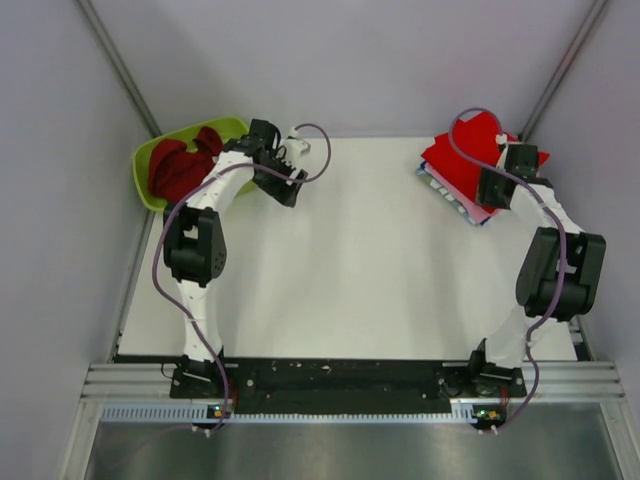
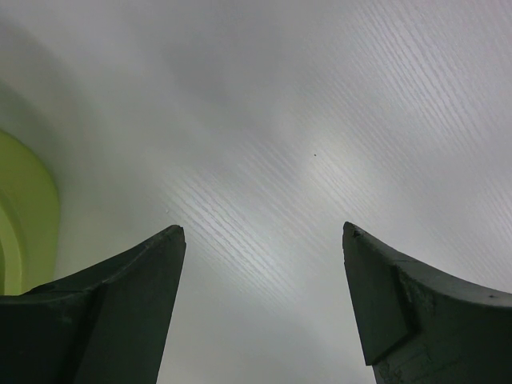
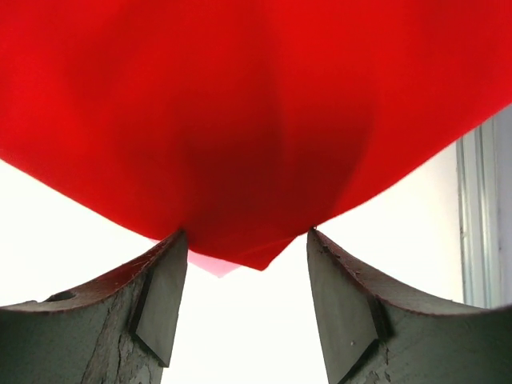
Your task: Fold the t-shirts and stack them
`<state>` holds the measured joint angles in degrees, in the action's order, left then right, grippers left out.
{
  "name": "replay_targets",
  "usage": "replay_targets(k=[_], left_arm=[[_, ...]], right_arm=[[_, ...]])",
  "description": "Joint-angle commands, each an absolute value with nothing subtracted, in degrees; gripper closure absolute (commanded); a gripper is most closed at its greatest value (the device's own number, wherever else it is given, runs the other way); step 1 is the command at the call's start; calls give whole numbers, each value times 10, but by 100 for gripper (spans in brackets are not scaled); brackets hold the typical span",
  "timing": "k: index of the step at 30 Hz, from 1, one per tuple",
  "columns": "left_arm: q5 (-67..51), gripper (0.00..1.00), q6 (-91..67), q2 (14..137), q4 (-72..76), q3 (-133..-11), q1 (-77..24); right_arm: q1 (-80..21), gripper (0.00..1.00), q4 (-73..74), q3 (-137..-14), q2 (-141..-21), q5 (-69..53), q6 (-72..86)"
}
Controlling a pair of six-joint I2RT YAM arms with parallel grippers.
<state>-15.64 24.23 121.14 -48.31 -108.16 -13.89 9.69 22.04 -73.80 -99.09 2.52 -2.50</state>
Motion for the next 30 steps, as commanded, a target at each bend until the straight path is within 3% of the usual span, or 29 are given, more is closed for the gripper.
replay_targets(k=[1, 5, 10, 20, 25, 30], left_arm=[[-170, 16, 254, 1195, -483, -1078, -136], [-170, 16, 255, 1202, -486, -1087, -136], [-166, 16, 261, 1201, -487, -1082, -136], [-171, 16, 261, 1204, -490, -1087, -136], [-173, 16, 261, 1201, -491, -1087, -136], [-170, 16, 264, 1203, -497, -1088, -136]], right_arm=[[106, 39, 203, -711, -979, 28, 23], [107, 39, 188, -698, -977, 17, 25], [107, 53, 173, -703, -976, 27, 24], [94, 55, 189, -727, -966, 60, -20], [94, 64, 188, -739, -989, 63, -36], [94, 90, 189, -741, -975, 61, -39]])
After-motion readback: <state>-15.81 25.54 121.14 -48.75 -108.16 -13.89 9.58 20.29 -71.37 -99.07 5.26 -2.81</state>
